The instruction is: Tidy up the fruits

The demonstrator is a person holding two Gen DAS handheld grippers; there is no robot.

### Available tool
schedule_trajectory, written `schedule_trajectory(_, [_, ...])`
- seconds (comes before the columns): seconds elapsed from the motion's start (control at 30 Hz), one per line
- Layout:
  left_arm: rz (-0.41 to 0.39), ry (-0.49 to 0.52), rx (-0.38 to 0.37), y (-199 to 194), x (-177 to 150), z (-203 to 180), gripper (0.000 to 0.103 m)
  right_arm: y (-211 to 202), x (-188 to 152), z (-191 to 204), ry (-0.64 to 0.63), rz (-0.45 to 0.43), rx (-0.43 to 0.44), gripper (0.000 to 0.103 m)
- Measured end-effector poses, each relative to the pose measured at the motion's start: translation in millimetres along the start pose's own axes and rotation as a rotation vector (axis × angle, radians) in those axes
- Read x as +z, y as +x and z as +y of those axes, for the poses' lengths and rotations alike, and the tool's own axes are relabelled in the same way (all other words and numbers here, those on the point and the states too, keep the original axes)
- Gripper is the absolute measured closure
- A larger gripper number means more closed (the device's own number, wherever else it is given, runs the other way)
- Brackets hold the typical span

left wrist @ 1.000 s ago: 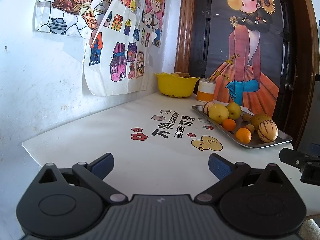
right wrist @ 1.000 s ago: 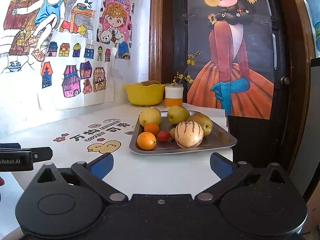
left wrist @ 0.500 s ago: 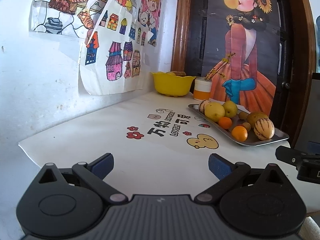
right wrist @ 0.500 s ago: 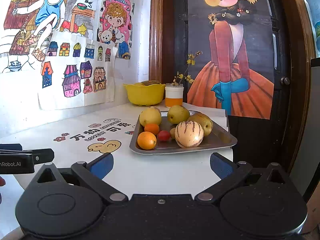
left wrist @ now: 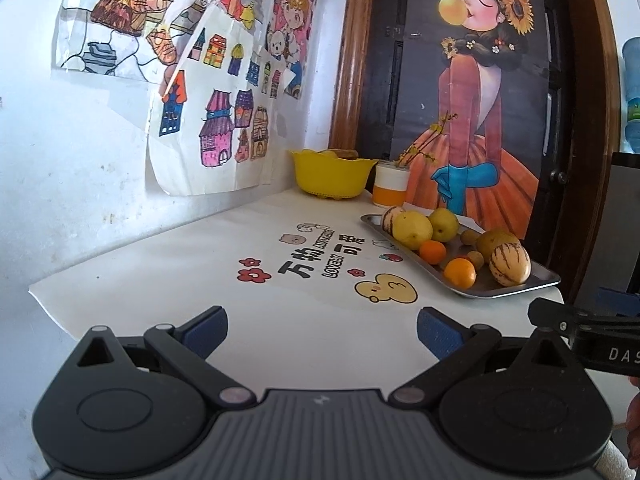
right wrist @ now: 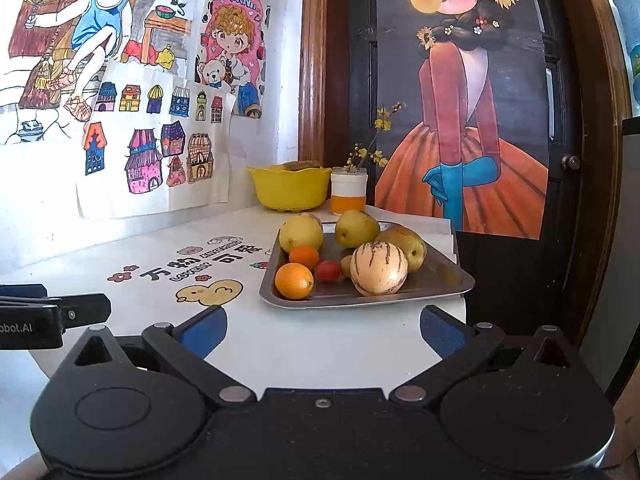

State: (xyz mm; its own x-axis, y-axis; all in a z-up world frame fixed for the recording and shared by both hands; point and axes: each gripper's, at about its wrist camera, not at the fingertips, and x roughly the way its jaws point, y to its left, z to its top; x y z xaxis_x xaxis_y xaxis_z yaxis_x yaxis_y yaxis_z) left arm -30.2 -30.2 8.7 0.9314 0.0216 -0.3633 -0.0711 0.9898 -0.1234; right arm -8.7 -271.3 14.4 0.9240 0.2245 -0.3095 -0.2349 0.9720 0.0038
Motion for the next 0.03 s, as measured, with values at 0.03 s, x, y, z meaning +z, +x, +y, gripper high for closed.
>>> schedule_trajectory(0.03, [0.002,-0.002,0.000,0.0,0.0,0.6,0.000,-0.2,-0.3,0.2,-0.001,0.000,0.000,0.001])
